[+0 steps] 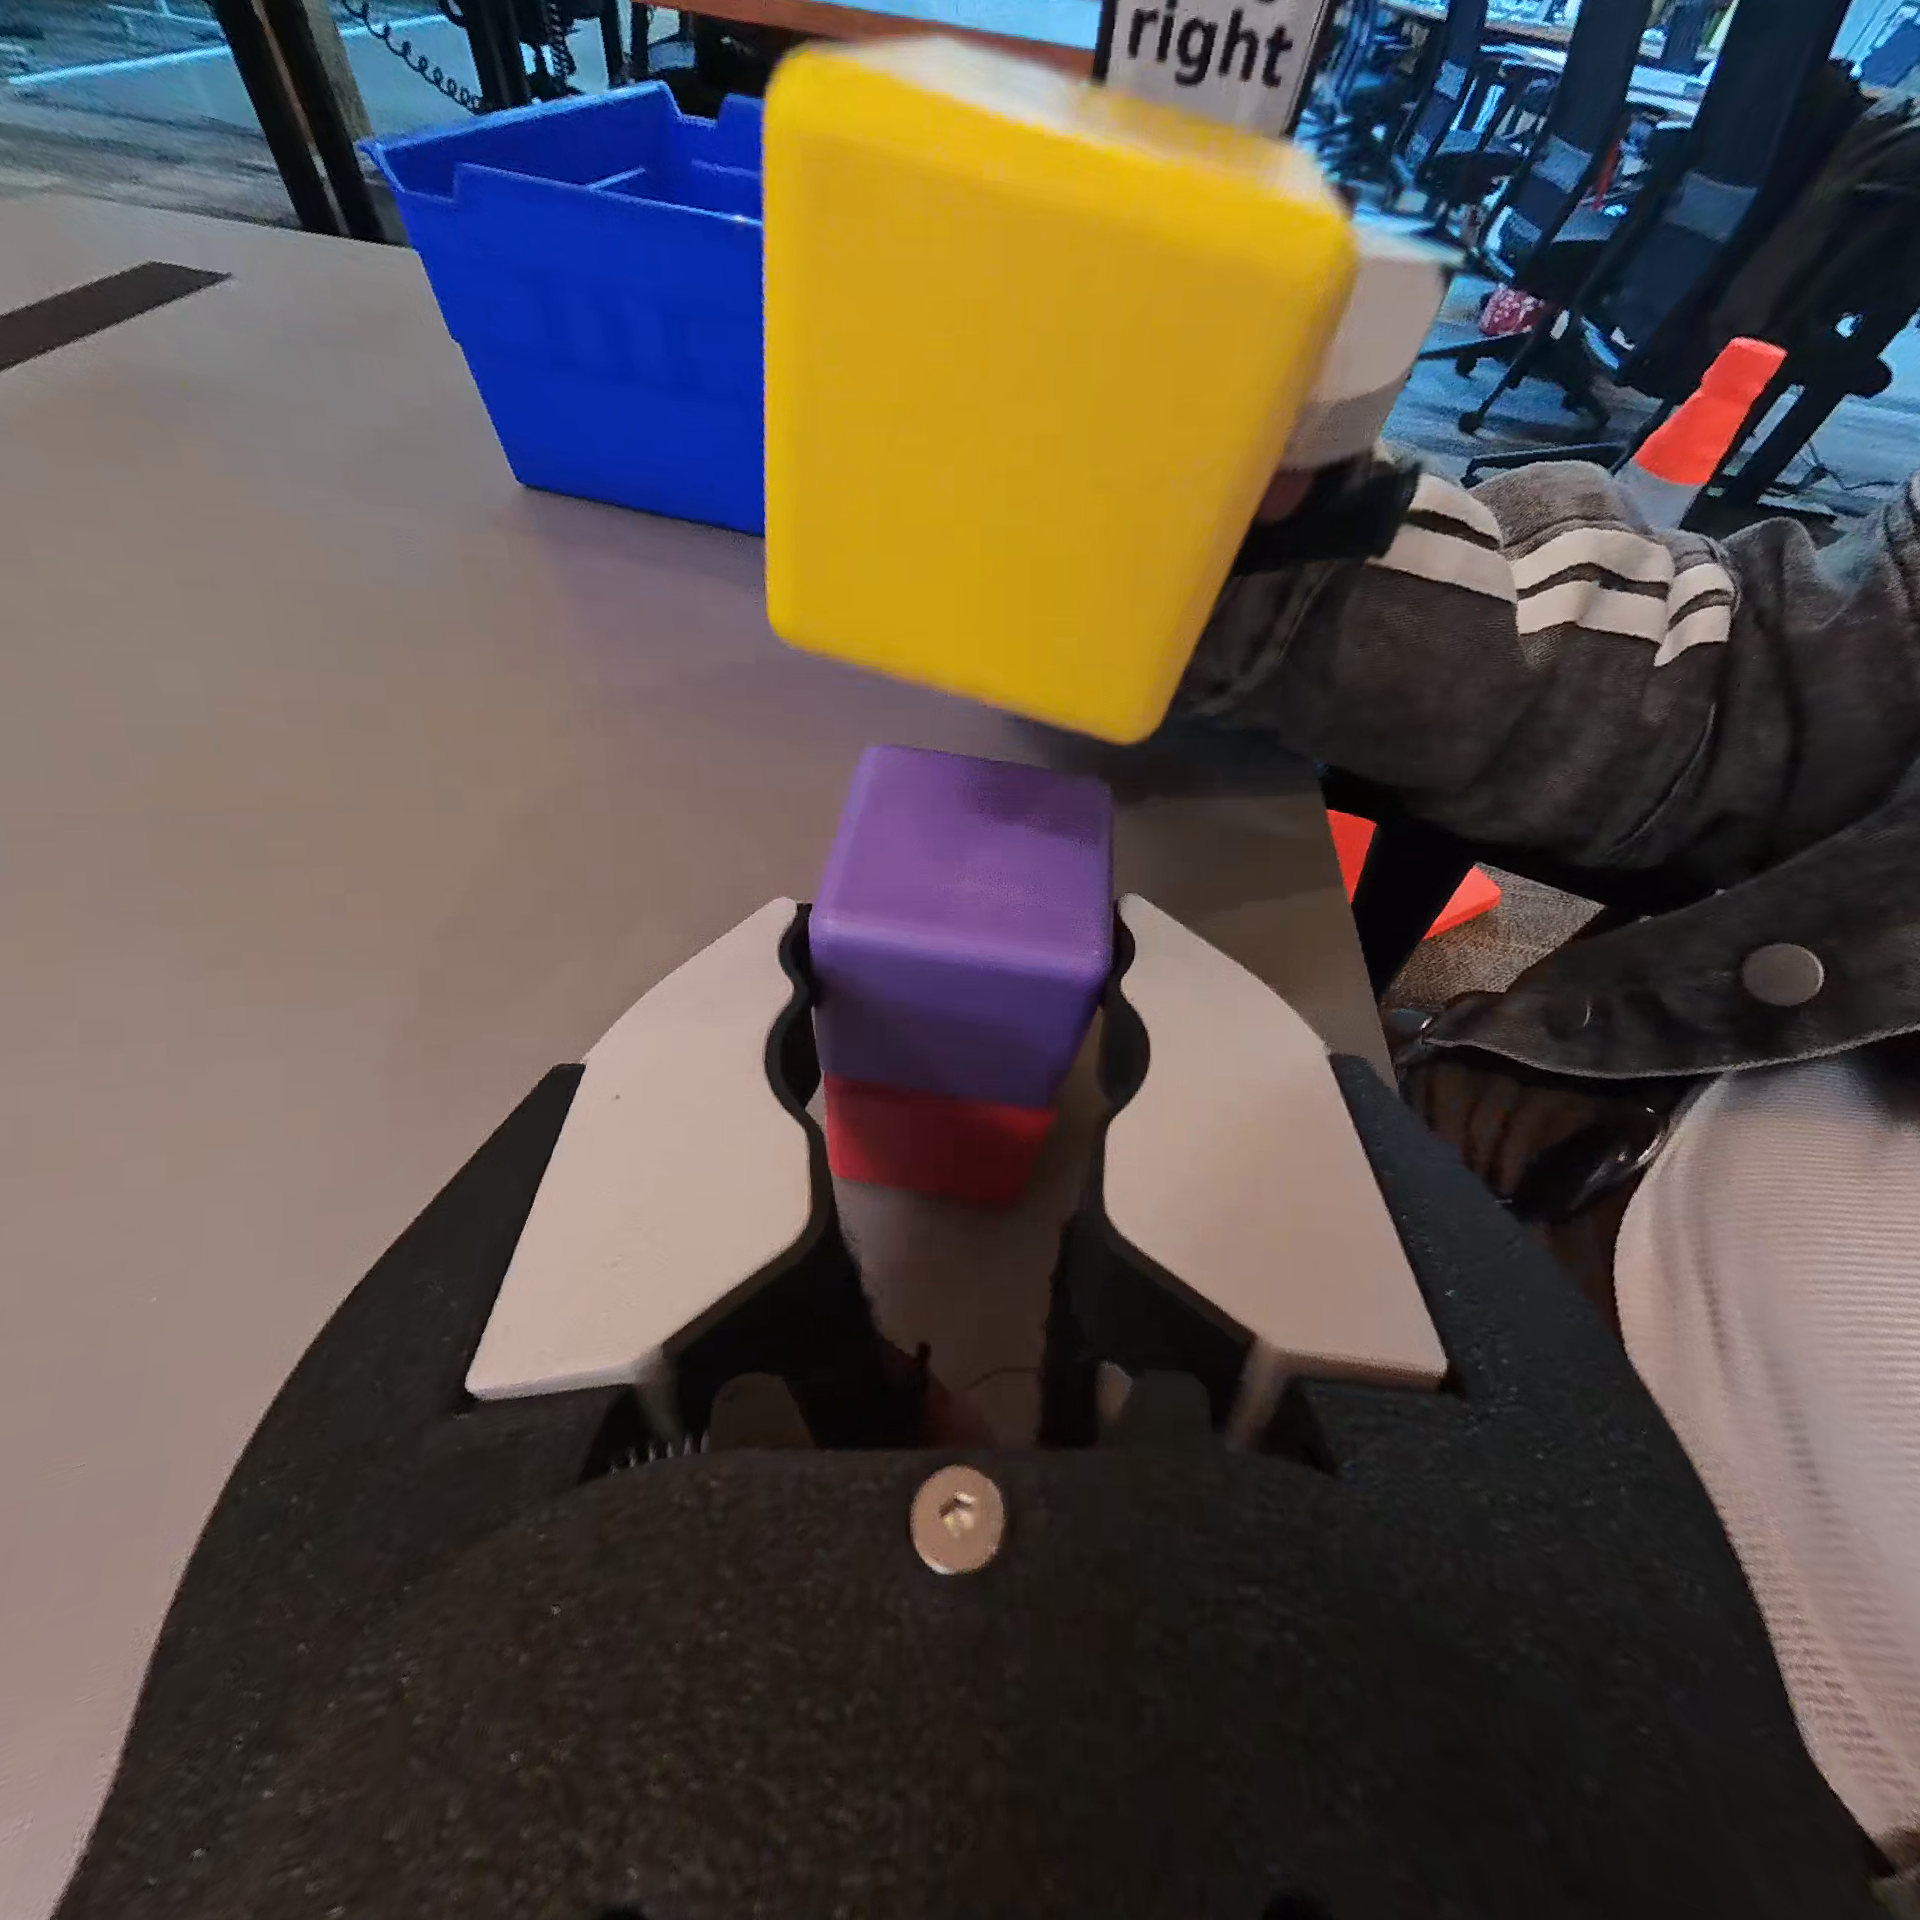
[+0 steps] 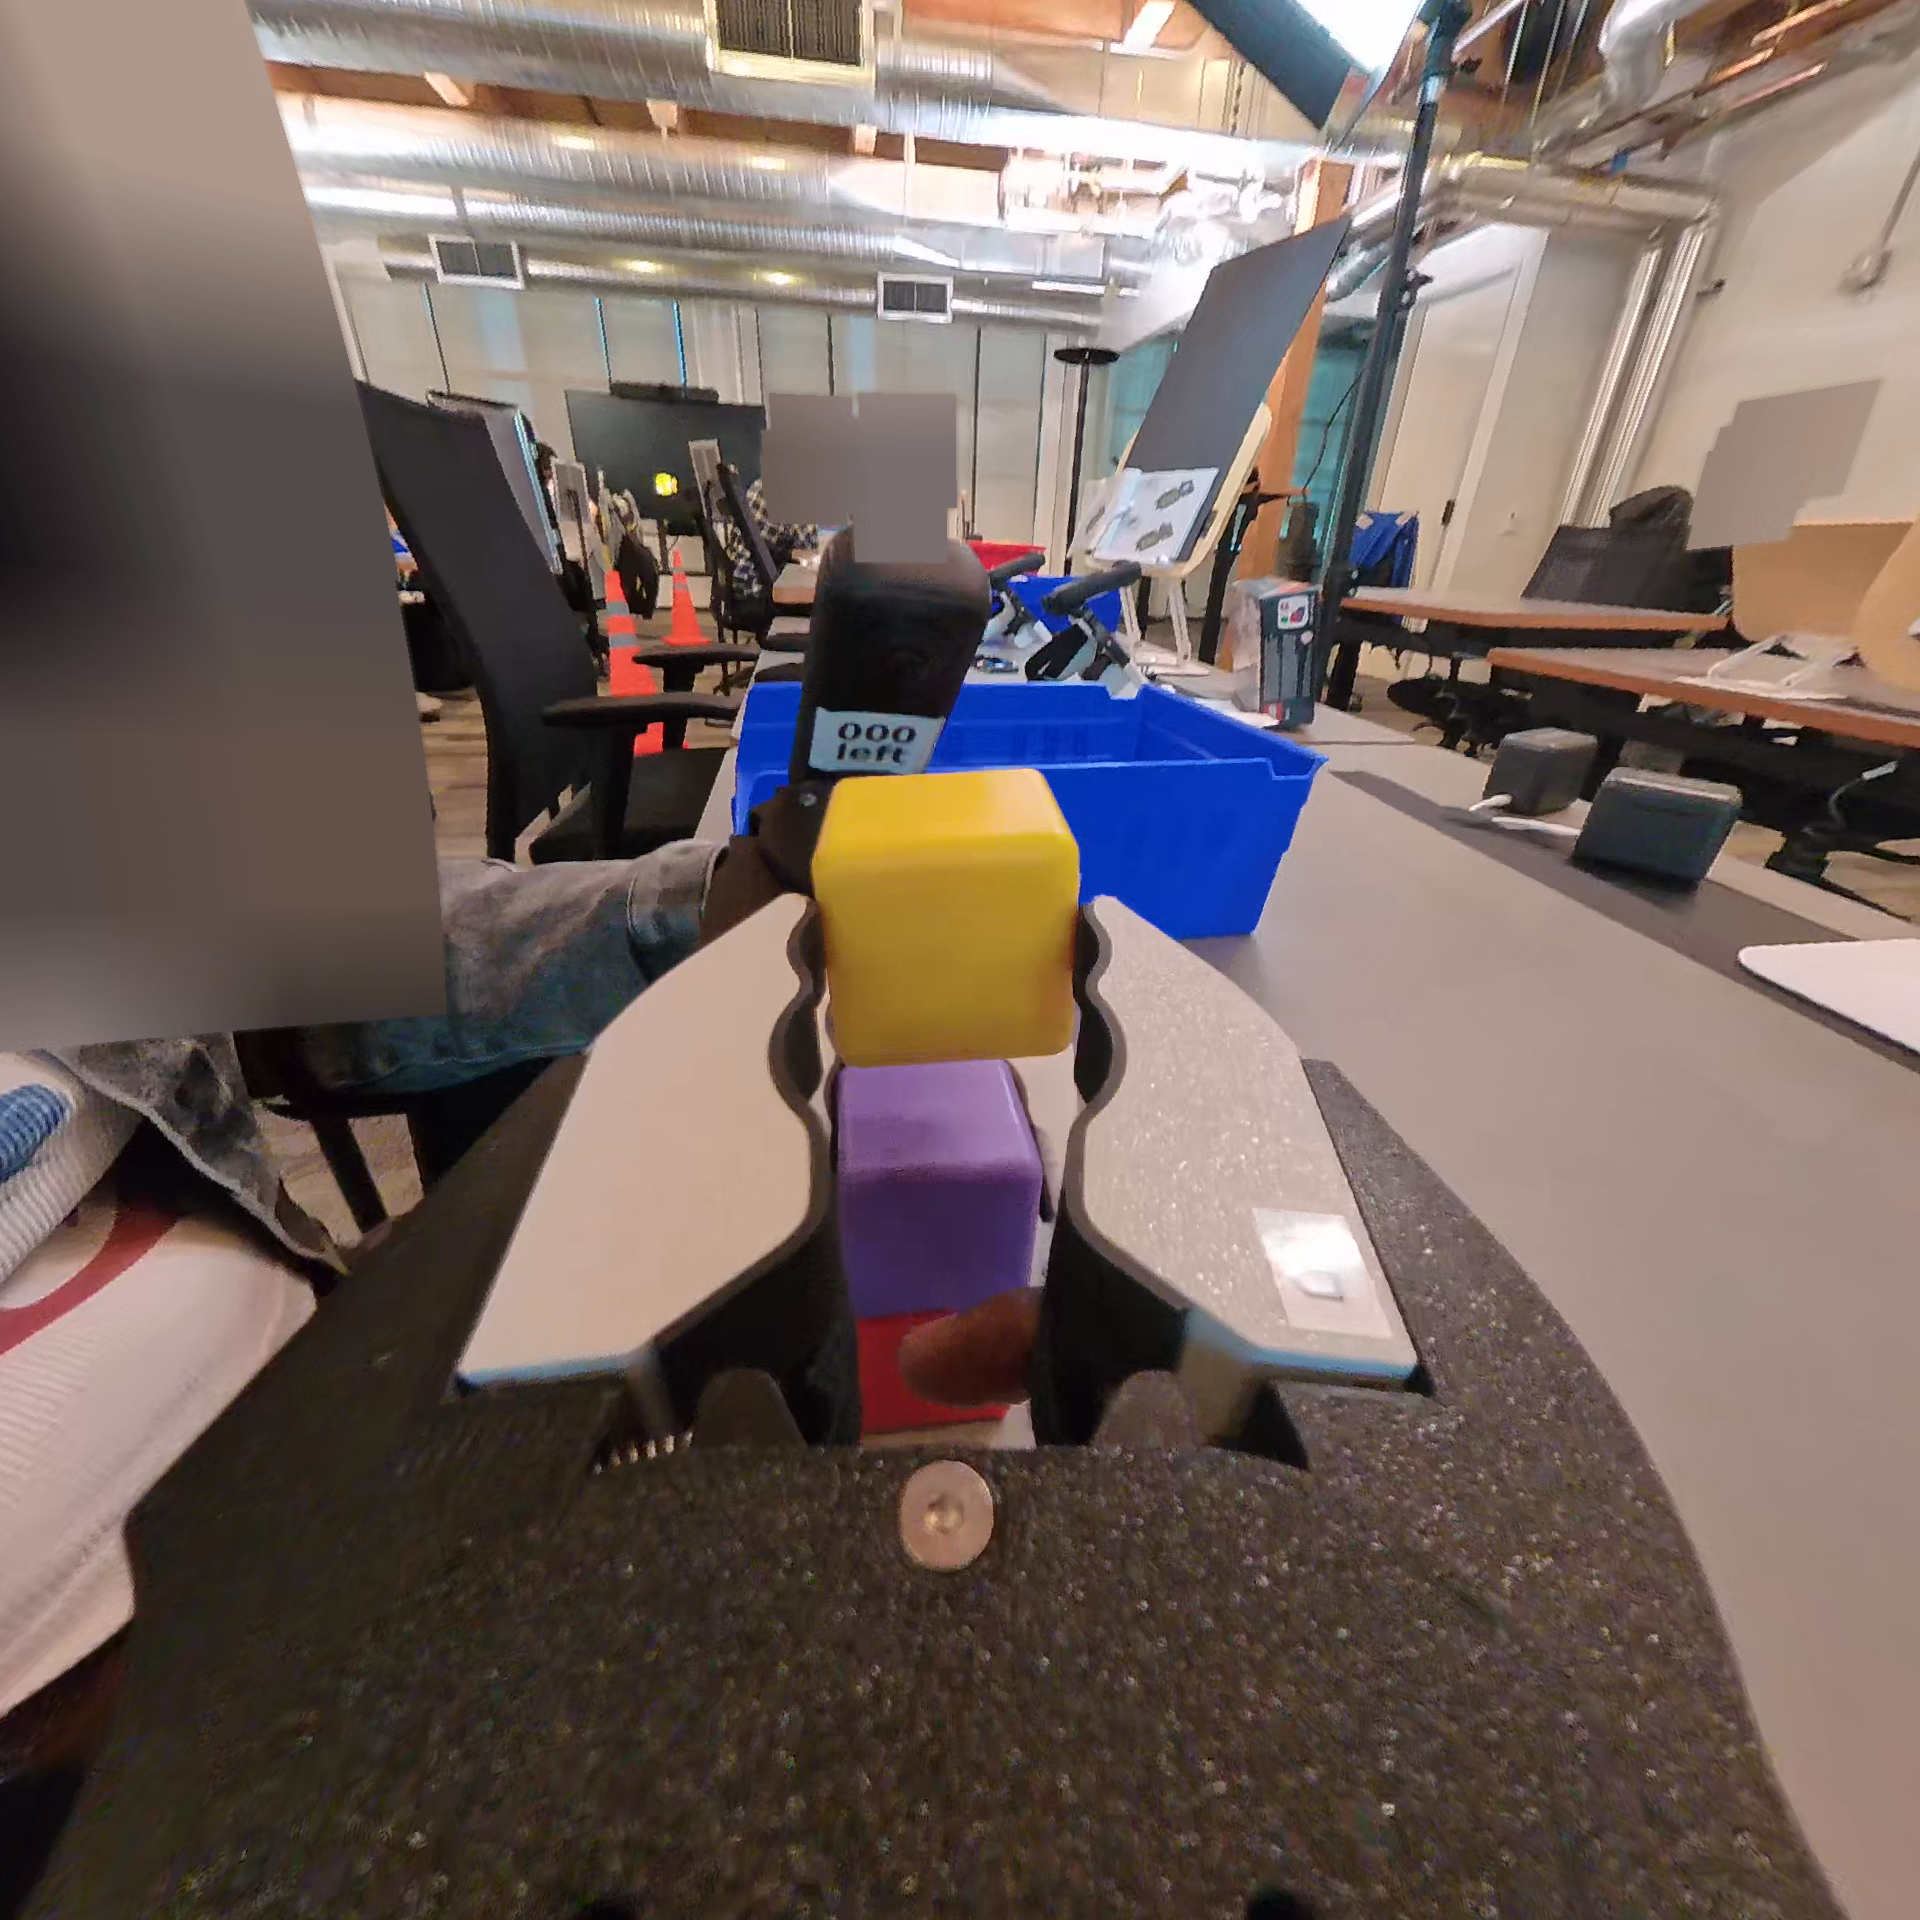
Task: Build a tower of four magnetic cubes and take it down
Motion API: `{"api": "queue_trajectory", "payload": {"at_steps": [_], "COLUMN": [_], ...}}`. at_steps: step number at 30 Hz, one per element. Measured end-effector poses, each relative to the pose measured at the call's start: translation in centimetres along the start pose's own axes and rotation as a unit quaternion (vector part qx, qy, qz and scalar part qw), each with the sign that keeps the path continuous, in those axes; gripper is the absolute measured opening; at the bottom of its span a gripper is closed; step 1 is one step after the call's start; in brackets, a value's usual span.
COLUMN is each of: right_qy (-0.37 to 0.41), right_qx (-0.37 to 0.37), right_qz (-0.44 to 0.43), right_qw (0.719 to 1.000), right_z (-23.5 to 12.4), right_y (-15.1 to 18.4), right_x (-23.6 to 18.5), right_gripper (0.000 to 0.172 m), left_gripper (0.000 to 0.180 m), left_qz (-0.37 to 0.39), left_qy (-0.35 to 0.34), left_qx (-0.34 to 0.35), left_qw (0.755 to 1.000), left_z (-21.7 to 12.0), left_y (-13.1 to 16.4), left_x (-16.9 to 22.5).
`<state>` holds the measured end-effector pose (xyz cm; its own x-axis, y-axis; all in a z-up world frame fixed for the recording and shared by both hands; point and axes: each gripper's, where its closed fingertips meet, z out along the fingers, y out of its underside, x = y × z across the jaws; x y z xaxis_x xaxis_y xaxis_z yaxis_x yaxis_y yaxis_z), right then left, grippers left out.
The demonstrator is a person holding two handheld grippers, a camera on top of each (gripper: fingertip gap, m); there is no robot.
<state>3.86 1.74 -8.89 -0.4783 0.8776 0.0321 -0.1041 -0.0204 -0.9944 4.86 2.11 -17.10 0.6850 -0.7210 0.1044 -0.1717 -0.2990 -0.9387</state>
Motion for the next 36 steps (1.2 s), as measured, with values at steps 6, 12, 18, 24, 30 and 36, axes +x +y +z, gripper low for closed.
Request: {"api": "queue_trajectory", "payload": {"at_steps": [6, 12, 18, 24, 30, 36], "right_qy": [-0.023, -0.026, -0.035, -0.037, -0.038, -0.038], "right_qx": [-0.023, -0.05, -0.068, -0.073, -0.07, -0.071], "right_qz": [0.009, 0.012, 0.023, 0.028, 0.029, 0.029], "right_qw": [0.999, 0.998, 0.997, 0.996, 0.996, 0.996], "right_z": [0.1, 0.2, 0.2, 0.2, 0.2, 0.1], "right_y": [1.2, 2.3, 2.9, 3.2, 3.2, 3.2], "right_x": [-0.4, -0.4, -0.4, -0.4, -0.4, -0.4], "right_gripper": [0.046, 0.046, 0.046, 0.046, 0.046, 0.046], "left_gripper": [0.051, 0.051, 0.051, 0.051, 0.051, 0.051], "left_qz": [0.003, 0.007, 0.008, 0.009, 0.009, 0.009], "left_qy": [0.013, 0.014, 0.016, 0.014, 0.014, 0.013], "left_qx": [-0.002, -0.002, -0.002, -0.002, -0.002, -0.002], "left_qw": [1.0, 1.0, 1.0, 1.0, 1.0, 1.0], "left_z": [-0.1, -0.1, -0.1, -0.1, -0.2, -0.2], "left_y": [0.1, 0.1, 0.1, 0.1, 0.1, 0.1], "left_x": [0.3, 0.4, 0.4, 0.4, 0.4, 0.4]}}
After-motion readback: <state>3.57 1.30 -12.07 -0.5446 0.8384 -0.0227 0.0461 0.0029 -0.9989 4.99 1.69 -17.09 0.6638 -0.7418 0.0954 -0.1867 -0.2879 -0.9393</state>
